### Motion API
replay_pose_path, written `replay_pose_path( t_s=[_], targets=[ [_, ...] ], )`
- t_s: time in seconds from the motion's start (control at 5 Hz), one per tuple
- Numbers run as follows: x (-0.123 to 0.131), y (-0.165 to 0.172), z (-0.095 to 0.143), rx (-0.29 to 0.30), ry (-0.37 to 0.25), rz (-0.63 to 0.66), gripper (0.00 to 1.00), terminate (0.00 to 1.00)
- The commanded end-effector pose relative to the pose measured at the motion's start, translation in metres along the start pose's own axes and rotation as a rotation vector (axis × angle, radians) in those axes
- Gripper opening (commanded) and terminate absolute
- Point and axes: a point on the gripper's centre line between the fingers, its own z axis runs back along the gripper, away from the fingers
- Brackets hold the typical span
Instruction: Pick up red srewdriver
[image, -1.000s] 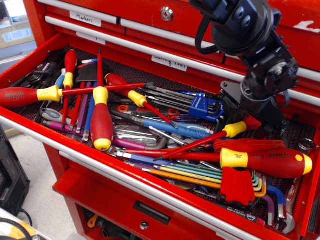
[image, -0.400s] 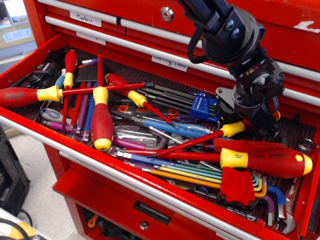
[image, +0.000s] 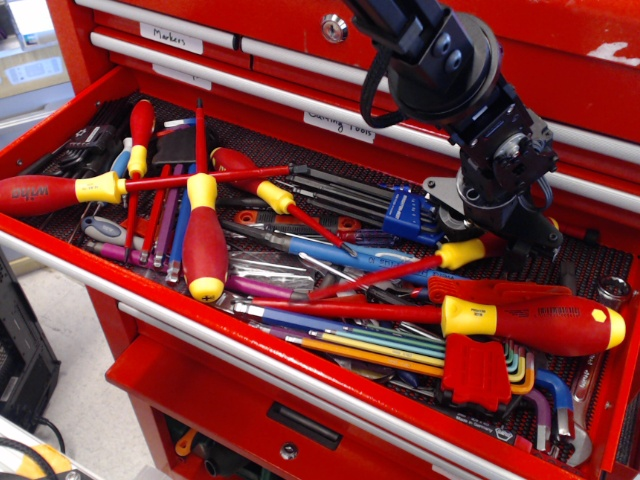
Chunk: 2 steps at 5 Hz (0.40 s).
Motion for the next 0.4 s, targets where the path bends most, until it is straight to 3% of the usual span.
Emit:
replay_pose_path(
  t_s=[0.0, 0.2],
  targets=[
    [-0.015, -0.049, 0.018, -0.056, 0.055, 0.048, 0.00, 0.00],
    [-0.013, -0.050, 0.036, -0.060, 0.113, 0.049, 0.00, 0.00]
  ],
)
